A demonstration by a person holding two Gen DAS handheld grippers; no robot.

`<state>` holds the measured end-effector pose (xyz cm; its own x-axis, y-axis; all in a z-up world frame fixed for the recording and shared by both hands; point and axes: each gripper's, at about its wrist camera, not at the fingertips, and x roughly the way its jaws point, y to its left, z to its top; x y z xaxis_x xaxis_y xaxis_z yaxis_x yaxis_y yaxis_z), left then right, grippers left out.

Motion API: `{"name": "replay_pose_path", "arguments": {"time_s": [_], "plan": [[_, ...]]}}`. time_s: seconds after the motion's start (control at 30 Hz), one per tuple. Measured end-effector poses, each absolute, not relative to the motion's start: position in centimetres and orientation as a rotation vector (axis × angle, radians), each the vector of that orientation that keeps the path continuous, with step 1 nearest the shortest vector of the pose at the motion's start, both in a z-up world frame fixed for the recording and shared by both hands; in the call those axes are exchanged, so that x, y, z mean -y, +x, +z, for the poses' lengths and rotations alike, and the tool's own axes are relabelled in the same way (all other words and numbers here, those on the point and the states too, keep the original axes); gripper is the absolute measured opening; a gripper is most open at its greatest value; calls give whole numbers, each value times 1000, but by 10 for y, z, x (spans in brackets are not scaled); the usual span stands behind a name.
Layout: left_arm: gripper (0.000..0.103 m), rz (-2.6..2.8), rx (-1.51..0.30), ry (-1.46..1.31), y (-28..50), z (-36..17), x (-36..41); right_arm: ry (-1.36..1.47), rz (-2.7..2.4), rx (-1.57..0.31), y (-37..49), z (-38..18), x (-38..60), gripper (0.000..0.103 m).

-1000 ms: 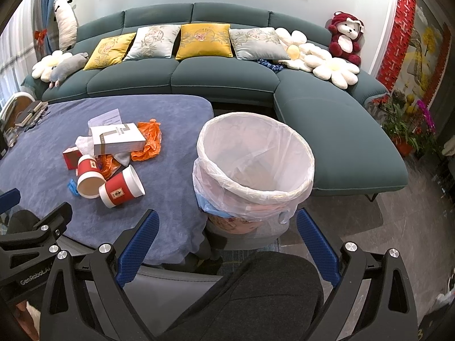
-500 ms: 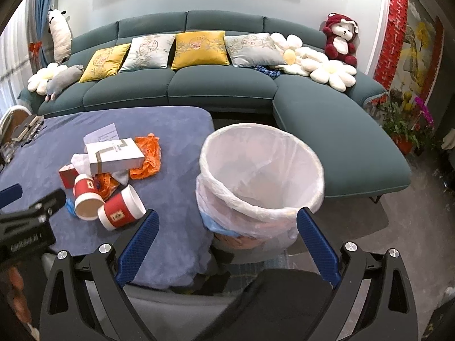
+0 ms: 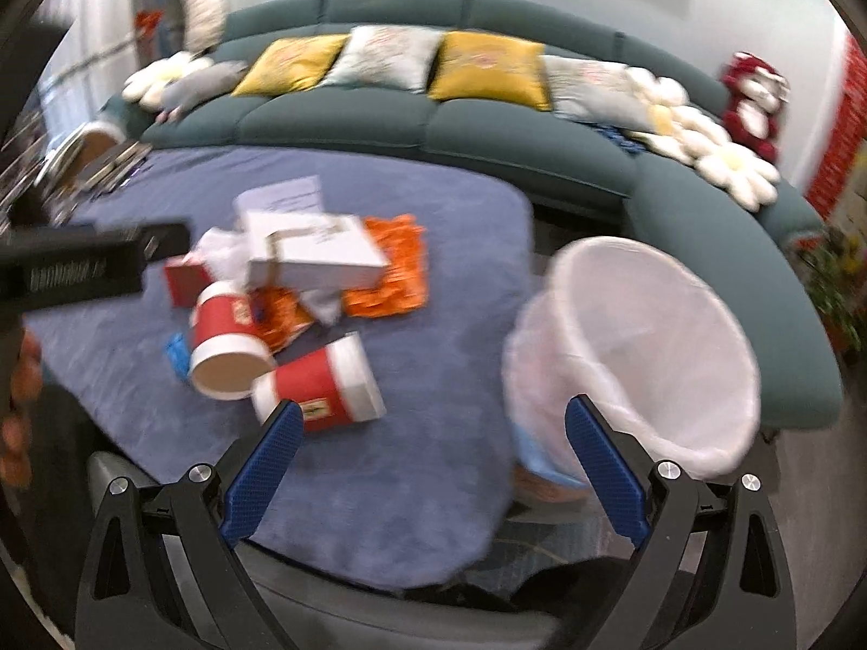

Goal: Collect trash
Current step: 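Reach the right tool to the lying red paper cup and grasp it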

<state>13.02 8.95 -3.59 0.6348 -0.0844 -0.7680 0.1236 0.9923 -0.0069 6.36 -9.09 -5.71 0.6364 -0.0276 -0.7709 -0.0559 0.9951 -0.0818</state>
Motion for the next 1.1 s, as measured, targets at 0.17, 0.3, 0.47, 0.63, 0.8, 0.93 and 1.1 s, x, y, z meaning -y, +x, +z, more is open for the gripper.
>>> {"name": "replay_pose_path", "arguments": {"time_s": [0.17,0.3,0.47,0.63,0.8,0.93,1.1], "plan": [[96,-97,-905,26,140,-47,-105,-128,88,-913,86,-77,66,92],[96,-69,-920,26,148,-55,-114,-120,117,-938,110,-89,60,92],[96,-93,-933,14,163,-57,-114,-42,173,-998,136,-105,69,78],[95,-149,-953,-21,186,-63,-102,0,217,-1063,150,-125,75,58],[84,-207,-976,-11,207,-77,-82,57,307,-1084,150,-133,77,43],[69,-255,-1011,-3,219,-90,-69,94,350,-1093,149,-132,79,31],[44,-294,-1054,-40,225,-99,-62,179,421,-1086,143,-122,85,14]]}}
